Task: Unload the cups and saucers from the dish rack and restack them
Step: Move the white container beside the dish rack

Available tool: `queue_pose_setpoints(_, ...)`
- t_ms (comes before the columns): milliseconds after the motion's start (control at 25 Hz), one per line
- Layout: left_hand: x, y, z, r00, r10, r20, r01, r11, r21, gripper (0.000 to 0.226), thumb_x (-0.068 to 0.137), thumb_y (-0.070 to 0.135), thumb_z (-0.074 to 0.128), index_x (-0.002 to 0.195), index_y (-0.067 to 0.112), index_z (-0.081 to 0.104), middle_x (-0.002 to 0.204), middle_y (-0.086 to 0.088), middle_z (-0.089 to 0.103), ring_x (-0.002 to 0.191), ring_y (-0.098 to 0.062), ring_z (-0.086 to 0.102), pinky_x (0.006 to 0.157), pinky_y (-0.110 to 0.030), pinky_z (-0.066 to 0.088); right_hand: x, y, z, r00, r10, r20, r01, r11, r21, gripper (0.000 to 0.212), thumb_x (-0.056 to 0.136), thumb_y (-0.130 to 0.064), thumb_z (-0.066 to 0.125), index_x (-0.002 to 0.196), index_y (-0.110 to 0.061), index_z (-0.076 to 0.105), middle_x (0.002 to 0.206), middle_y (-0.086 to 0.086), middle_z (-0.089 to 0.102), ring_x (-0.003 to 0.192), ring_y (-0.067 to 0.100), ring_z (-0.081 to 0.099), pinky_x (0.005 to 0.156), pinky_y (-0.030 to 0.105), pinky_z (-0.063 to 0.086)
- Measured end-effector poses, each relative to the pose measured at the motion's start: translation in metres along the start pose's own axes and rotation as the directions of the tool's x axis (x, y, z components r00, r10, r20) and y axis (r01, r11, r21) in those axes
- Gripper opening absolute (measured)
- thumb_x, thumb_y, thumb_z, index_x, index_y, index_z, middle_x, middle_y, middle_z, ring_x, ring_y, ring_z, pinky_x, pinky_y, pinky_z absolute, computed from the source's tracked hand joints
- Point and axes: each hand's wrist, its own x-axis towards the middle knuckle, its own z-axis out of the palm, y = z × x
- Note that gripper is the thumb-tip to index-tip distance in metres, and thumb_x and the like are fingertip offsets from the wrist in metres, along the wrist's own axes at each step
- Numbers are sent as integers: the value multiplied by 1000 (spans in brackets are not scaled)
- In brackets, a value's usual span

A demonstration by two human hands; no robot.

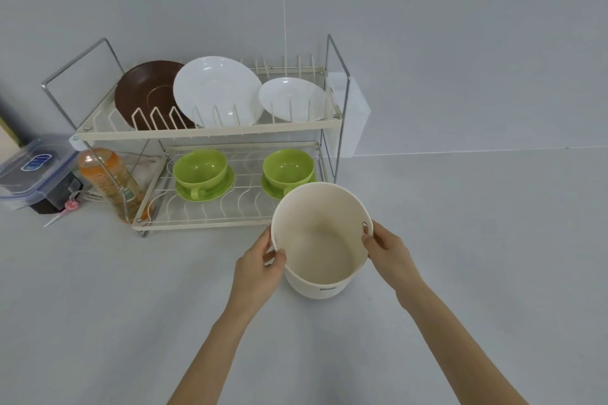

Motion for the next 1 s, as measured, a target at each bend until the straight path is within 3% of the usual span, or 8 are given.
queue_pose_setpoints(240,6,26,58,997,75,24,-76,997,20,47,87,11,49,130,30,48,103,17,62,100,-10,63,62,6,37,8,9,-53,994,27,-105,-26,1000,18,28,96,-24,34,85,-40,55,91,6,60,84,19,49,67,22,40)
queue_pose_setpoints(360,17,40,82,997,78,25,-78,997,-13,48,87,12,50,130,31,48,105,18,61,97,-6,62,62,7,36,21,11,-79,990,40,-138,-36,999,32,25,96,-23,35,92,-31,59,110,20,64,101,33,55,87,38,47)
queue_pose_setpoints(440,28,49,97,996,79,31,-79,997,-11,48,87,13,50,131,30,48,104,17,61,95,-5,61,62,8,36,34,12,-94,985,55,-160,-48,998,49,25,95,-22,36,93,-29,59,116,21,62,113,35,53,97,43,44)
queue_pose_setpoints(560,47,58,118,996,77,37,-77,997,4,46,87,14,50,130,29,49,104,14,64,101,-9,63,63,7,38,55,14,-108,981,64,-181,-51,996,74,24,95,-24,36,96,-33,58,115,18,64,113,33,54,87,37,45)
queue_pose_setpoints(680,70,66,136,998,66,18,-67,998,20,45,87,11,49,130,25,50,100,13,64,92,-6,61,61,7,37,80,16,-119,979,77,-187,-62,995,81,25,96,-24,36,90,-37,57,114,19,64,112,33,54,91,39,45)
queue_pose_setpoints(800,88,71,147,998,62,-3,-62,998,25,46,88,9,47,131,25,48,99,13,62,91,-7,59,61,3,39,106,18,-125,981,61,-187,-52,997,52,28,95,-23,36,85,-40,56,107,23,64,92,35,57,78,36,45)
queue_pose_setpoints(880,100,72,153,998,57,-17,-56,998,33,46,89,8,46,132,24,47,101,11,62,97,-12,61,70,-9,42,125,20,-126,984,53,-172,-45,998,50,27,95,-22,35,94,-32,61,90,24,61,75,23,48,66,29,40)
queue_pose_setpoints(1000,112,72,158,998,47,-31,-45,997,62,44,90,8,44,131,20,47,101,10,60,104,-19,62,78,-20,41,143,24,-125,987,62,-145,-58,998,38,33,95,-23,35,115,-27,62,77,11,55,71,19,43,56,21,36)
